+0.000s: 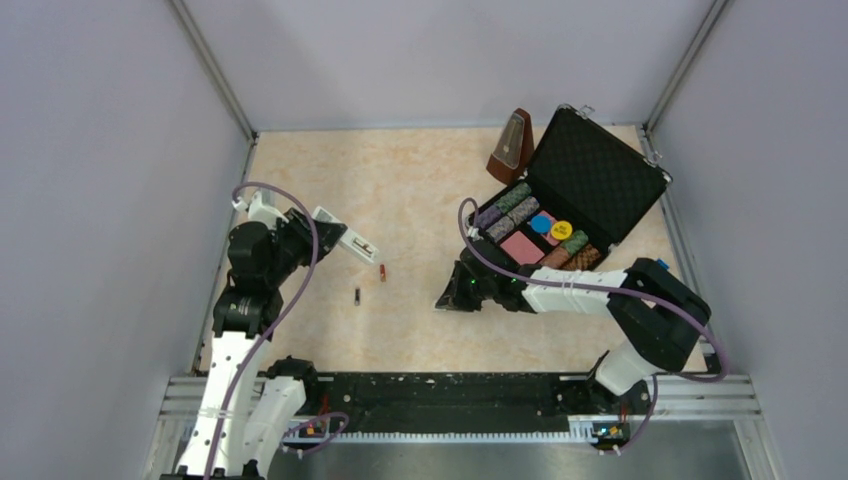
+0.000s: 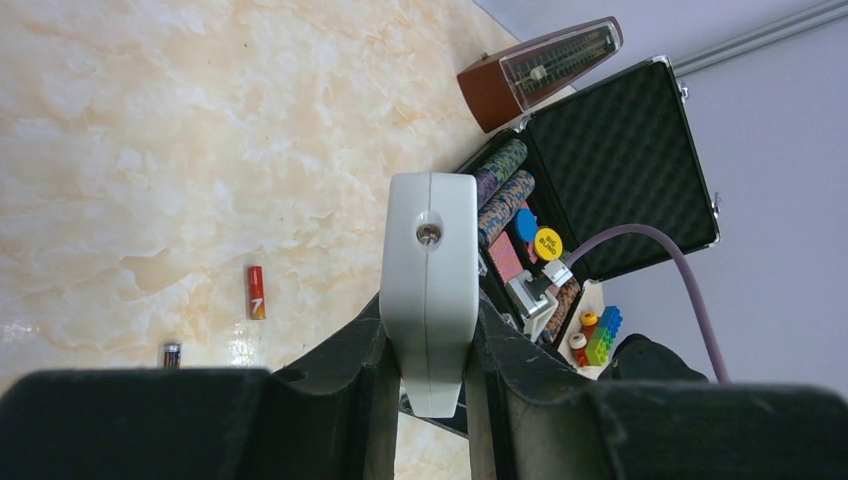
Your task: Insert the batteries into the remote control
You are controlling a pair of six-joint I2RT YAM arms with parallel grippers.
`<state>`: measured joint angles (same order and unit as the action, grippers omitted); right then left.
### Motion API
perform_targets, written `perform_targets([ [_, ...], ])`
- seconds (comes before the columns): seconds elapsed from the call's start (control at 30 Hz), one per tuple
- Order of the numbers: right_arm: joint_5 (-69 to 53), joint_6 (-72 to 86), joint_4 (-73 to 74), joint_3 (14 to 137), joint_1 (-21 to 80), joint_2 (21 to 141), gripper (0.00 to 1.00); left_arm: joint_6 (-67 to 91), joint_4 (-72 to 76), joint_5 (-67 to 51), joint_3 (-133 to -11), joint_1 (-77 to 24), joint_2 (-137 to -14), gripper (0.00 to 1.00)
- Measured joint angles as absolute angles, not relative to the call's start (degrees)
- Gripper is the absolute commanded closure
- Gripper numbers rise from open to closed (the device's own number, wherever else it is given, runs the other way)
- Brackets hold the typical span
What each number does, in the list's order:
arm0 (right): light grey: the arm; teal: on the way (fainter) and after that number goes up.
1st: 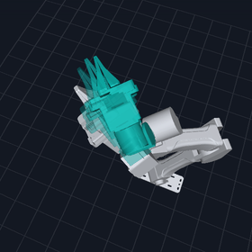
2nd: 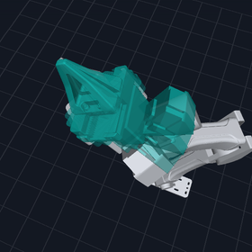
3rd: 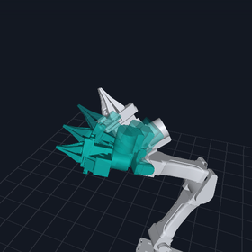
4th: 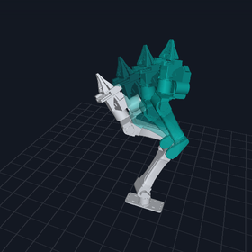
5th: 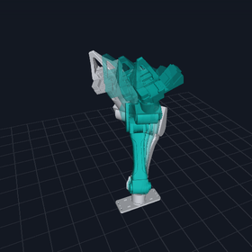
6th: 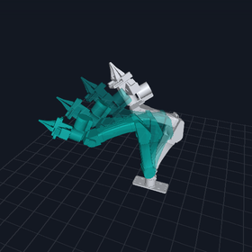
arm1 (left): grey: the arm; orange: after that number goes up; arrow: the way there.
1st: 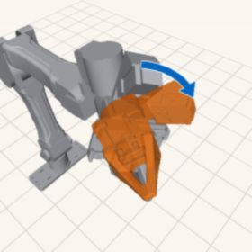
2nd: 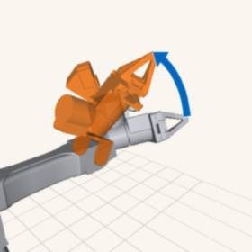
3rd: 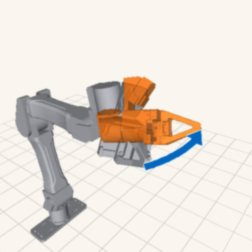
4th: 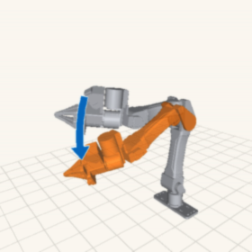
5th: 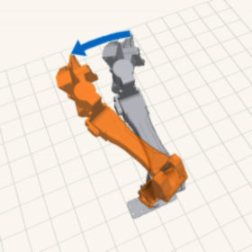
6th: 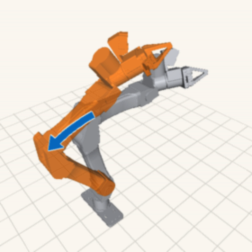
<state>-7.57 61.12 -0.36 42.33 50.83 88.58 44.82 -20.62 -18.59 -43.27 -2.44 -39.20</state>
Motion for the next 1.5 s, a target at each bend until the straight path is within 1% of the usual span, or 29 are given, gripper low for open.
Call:
perform_targets([
  [0.13,-6.72,61.36,-0.64,42.0,50.83,90.32,0.84,44.86,-20.62,-18.61,-42.72,-2.44,-39.13,1.0],
  [0.23,-6.09,61.65,-0.69,42.0,50.83,91.02,0.74,44.86,-20.62,-18.59,-42.52,-2.44,-39.16,1.0],
  [0.37,-4.47,61.56,1.02,42.0,50.83,91.05,0.57,44.84,-20.64,-18.55,-42.52,-2.44,-39.13,1.0],
  [0.43,-3.46,61.54,2.85,42.0,50.83,90.89,0.46,44.82,-20.64,-18.5,-42.52,-2.44,-39.13,1.0],
  [0.53,-2.07,61.14,5.37,42.02,50.83,88.49,0.41,44.82,-20.8,-18.26,-42.52,-2.44,-39.13,1.0],
  [0.67,0.4,59.13,8.82,42.48,50.83,84.4,0.41,44.73,-21.43,-17.41,-42.52,-2.44,-39.16,1.0],
  [0.7,0.86,58.15,9.72,43.35,50.83,83.96,0.42,44.6,-21.56,-17.17,-42.52,-2.44,-39.16,1.0],
  [0.83,1.98,53.41,11.99,50.3,51.11,86.17,0.53,43.31,-21.98,-15.88,-42.57,-2.42,-39.16,1.0],
  [0.9,2.76,50.57,12.88,57.28,51.7,90.35,0.58,42.57,-23.49,-14.26,-43.18,-2.42,-39.31,1.0],
  [0.93,3.16,49.6,12.93,59.94,51.96,92.12,0.59,42.0,-24.75,-12.64,-43.72,-2.42,-39.44,1.0],
  [1.17,7.64,42.41,14.96,82.78,56.25,109.84,0.6,40.93,-32.51,3.01,-48.66,-2.35,-39.62,1.0],
  [1.37,13.54,39.66,18.98,92.88,59.64,120.44,0.54,42.39,-36.77,12.75,-49.71,-2.35,-38.85,1.0],
  [1.5,17.63,38.96,22.09,96.6,60.93,125.67,0.56,43.9,-38.61,16.51,-49.71,-2.35,-37.36,1.0],
])
